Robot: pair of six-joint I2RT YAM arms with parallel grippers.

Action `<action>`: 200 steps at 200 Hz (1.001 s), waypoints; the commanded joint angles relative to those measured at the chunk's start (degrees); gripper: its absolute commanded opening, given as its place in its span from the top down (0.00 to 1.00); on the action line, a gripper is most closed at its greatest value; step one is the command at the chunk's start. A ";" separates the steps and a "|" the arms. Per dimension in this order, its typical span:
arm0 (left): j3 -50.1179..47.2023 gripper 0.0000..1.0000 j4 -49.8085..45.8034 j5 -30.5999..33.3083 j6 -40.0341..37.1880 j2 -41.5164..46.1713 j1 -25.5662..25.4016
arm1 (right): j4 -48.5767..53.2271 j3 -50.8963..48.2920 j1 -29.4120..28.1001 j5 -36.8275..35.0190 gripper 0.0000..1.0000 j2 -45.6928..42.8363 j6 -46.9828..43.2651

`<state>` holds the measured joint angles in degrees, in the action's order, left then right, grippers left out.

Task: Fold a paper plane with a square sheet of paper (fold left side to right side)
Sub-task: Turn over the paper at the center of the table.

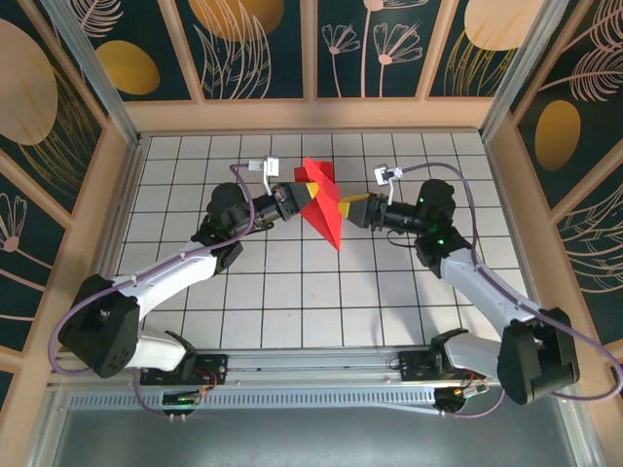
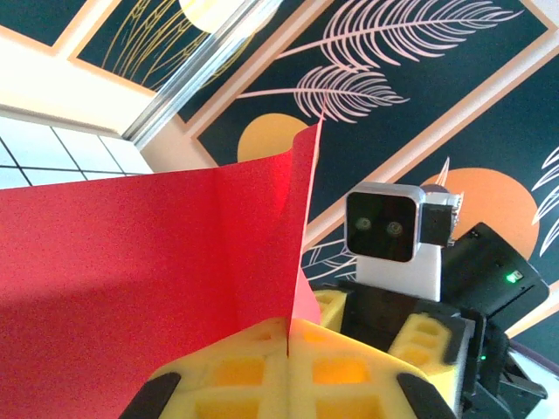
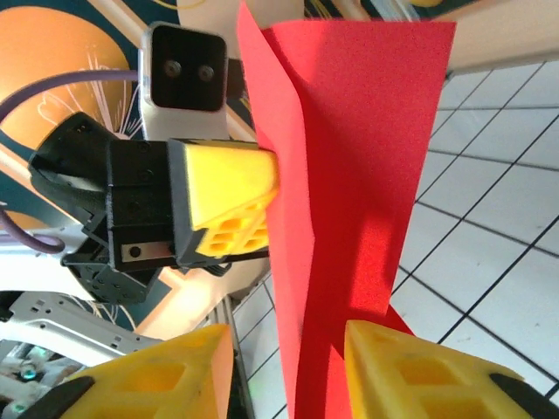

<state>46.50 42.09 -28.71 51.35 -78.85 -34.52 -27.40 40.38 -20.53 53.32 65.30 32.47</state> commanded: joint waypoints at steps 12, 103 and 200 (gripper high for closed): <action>-0.27 1.00 3.88 0.70 0.99 1.56 -0.23 | 7.55 -2.24 3.12 -2.57 0.35 -6.17 -5.48; -0.01 1.00 5.94 -0.29 2.87 0.69 -0.39 | -2.93 -5.48 -1.43 2.83 0.17 -1.48 -0.37; 0.12 1.00 7.62 -1.78 4.98 -1.35 -0.77 | -8.48 1.09 -1.91 2.97 0.48 5.26 1.72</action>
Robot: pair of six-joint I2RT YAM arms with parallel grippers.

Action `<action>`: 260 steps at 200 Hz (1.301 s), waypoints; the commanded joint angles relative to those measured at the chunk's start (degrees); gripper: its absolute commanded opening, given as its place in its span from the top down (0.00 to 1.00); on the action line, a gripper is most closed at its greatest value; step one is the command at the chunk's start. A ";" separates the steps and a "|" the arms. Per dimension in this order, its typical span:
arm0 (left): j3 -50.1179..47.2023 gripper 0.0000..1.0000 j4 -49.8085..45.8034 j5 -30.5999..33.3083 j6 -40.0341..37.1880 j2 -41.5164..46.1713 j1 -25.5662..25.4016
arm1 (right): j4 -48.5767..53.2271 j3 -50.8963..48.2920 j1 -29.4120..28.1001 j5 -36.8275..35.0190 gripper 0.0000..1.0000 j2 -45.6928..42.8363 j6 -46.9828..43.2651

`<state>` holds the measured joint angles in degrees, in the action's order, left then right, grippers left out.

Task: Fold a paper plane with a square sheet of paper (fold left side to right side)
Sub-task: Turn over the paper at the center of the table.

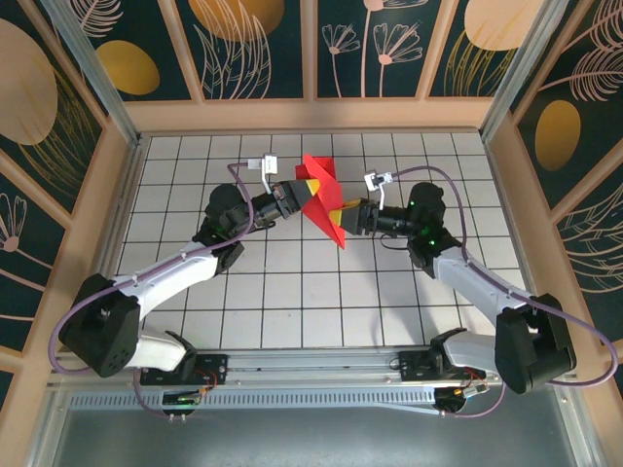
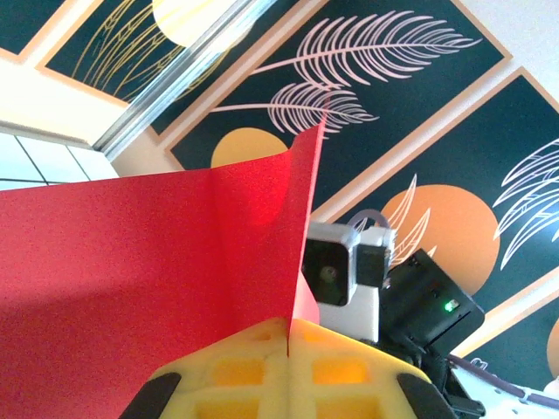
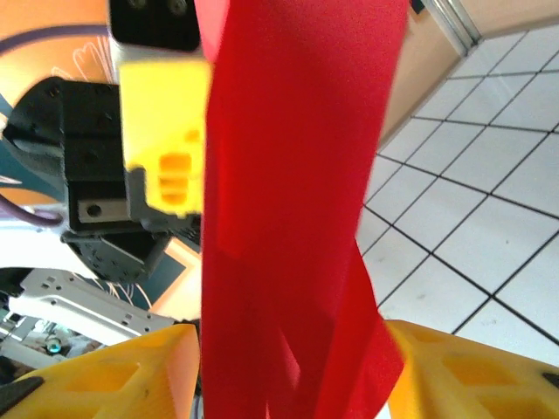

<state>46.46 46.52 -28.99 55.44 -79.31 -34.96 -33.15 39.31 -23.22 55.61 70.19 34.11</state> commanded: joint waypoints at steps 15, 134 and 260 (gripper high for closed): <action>0.02 1.00 3.14 -1.29 0.90 -0.95 -0.29 | -1.68 2.58 1.26 0.13 0.54 -0.15 -0.42; -1.65 0.67 -8.11 7.73 -6.48 2.11 -0.37 | 17.23 6.01 1.40 -10.18 1.00 -5.58 -10.50; -12.64 0.17 -32.64 44.62 -23.16 32.39 -0.35 | 59.42 30.03 -23.78 -85.00 1.00 13.12 -21.69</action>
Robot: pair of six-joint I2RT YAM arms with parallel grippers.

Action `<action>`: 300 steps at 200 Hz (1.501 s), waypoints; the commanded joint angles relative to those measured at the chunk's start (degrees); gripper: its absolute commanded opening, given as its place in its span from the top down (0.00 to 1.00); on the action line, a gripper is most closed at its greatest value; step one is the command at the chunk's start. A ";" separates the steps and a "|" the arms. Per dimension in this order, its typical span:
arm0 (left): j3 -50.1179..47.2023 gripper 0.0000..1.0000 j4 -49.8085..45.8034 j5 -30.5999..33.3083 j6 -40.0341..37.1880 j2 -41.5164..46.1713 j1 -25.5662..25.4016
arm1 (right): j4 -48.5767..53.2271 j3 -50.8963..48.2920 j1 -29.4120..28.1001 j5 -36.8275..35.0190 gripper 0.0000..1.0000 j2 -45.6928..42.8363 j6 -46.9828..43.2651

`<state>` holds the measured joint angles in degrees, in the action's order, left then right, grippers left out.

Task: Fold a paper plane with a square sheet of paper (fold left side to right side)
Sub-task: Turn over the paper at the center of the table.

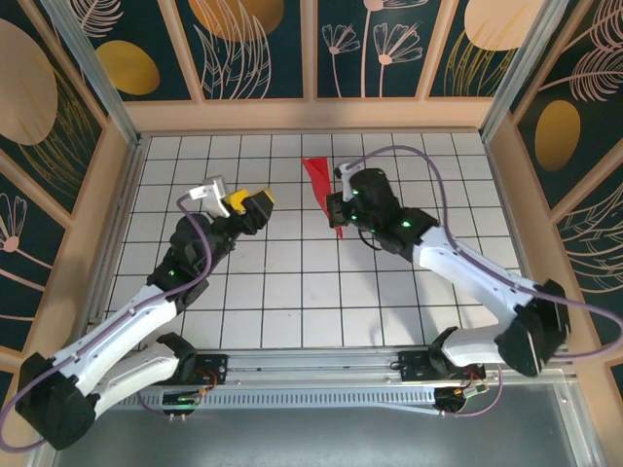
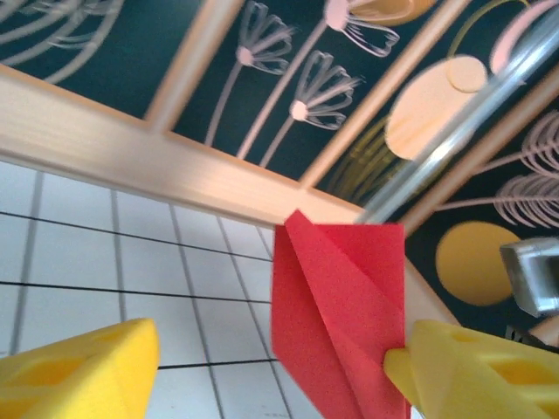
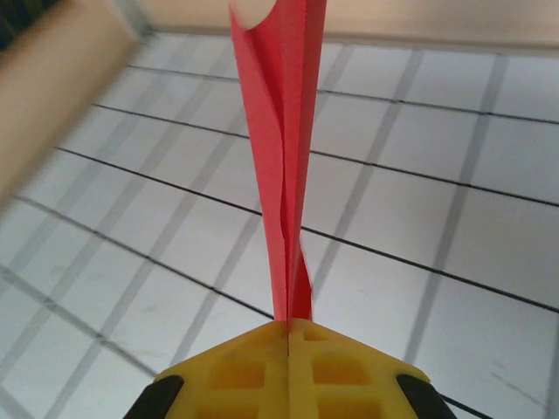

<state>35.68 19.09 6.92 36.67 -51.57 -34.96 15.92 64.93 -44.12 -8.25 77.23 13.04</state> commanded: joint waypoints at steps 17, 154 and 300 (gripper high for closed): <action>-2.57 0.10 -7.52 13.10 -5.06 8.33 -0.28 | 13.99 7.62 -5.07 -28.80 1.00 11.67 0.39; -3.72 0.04 -12.23 19.31 -6.43 13.52 -0.32 | 28.99 20.93 -10.90 -50.86 1.00 46.74 14.38; -1.23 0.03 -8.71 10.47 -3.90 5.60 -0.28 | 15.30 12.83 -9.51 -31.16 0.49 30.61 12.05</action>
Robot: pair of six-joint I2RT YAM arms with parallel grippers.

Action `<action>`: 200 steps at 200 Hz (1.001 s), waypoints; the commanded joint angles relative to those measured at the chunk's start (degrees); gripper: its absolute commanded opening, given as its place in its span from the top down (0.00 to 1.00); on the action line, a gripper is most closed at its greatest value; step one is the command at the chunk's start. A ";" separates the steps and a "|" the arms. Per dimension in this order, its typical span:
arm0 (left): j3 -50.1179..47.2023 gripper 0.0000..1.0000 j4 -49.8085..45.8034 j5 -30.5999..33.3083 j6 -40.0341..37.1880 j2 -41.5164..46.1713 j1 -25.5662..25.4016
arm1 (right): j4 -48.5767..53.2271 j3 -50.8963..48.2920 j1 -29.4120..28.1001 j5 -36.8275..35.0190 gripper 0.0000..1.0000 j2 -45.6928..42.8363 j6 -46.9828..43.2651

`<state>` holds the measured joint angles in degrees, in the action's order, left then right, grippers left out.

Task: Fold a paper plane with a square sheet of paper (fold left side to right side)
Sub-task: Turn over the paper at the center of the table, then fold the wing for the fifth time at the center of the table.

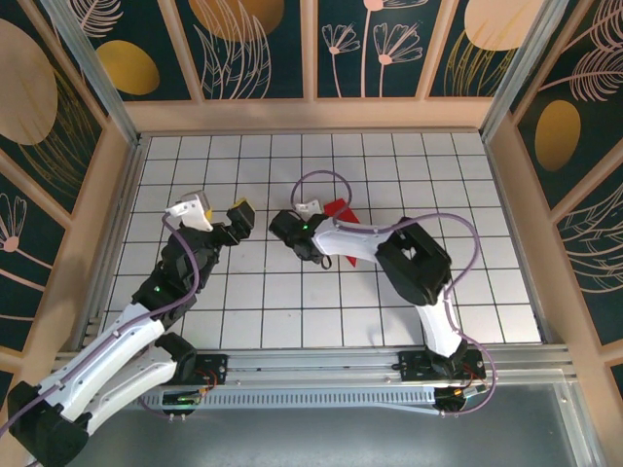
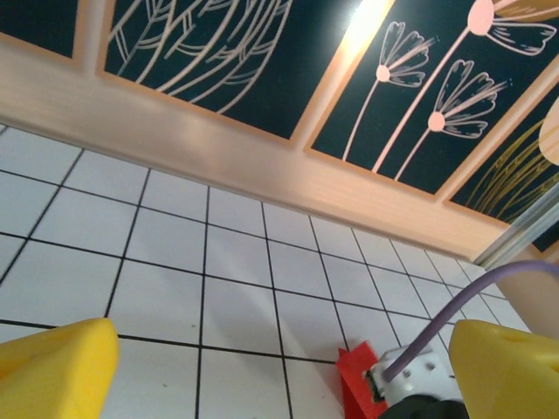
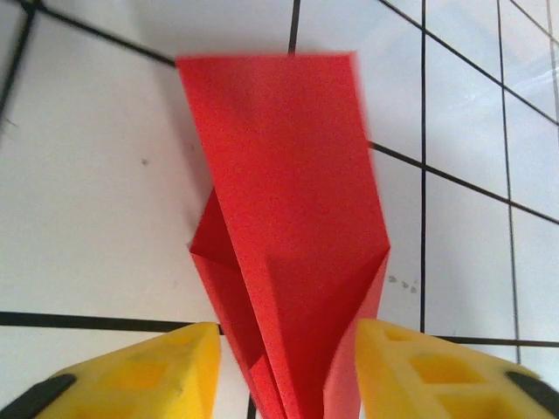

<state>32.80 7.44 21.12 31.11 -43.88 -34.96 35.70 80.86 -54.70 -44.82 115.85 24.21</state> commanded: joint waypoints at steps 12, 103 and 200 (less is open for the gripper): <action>2.06 0.03 3.56 -5.11 3.30 -4.35 -0.23 | -6.40 -5.62 2.30 8.22 0.48 -11.76 1.43; 13.24 0.16 5.13 -21.89 15.07 -33.15 -0.25 | -24.55 -31.11 21.11 33.08 0.33 -42.40 3.21; 24.21 0.28 14.36 -37.52 23.91 -59.48 -0.42 | -33.30 -46.32 41.81 56.47 0.06 -58.85 7.67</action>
<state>53.63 17.69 -11.09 51.77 -99.39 -34.96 6.44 36.88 -16.32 3.14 59.83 29.82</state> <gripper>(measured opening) 0.736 0.927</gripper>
